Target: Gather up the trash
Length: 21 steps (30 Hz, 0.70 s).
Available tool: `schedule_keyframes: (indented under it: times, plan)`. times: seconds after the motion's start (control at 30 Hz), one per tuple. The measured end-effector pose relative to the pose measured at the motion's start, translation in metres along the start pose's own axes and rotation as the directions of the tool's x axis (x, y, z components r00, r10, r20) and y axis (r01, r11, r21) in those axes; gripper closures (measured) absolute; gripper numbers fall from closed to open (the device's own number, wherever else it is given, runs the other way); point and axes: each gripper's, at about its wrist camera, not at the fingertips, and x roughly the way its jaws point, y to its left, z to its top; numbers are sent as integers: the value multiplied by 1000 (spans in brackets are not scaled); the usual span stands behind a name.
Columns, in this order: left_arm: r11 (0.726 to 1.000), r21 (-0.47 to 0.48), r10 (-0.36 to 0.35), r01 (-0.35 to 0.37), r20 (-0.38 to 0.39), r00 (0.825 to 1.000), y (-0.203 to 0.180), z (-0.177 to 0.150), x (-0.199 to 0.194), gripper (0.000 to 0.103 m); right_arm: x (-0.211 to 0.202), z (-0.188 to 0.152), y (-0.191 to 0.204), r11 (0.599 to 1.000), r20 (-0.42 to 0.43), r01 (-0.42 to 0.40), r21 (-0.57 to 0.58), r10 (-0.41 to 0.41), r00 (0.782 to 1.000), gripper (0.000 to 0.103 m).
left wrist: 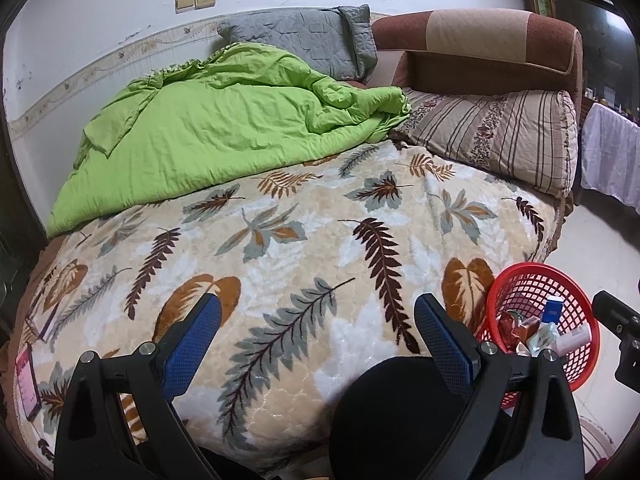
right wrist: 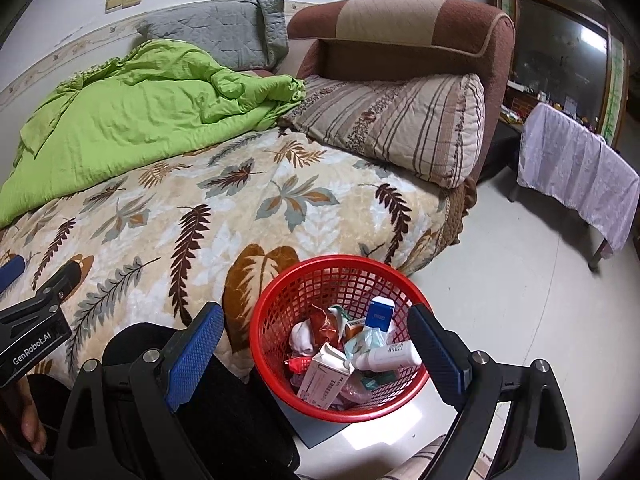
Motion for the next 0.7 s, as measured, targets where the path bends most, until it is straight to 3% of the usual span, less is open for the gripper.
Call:
schedule_keyframes:
  times: [0.43,0.7]
  plan:
    - [999,38,-18,18,7,1000,-10,0,-3,7,14,-6,-19,997,-87,-13,80,20,996,8]
    - [999,47,-22,22,4,1000,-14,-1,-4,7,17,-7,-20,996,-96,-15,83,23,995,8]
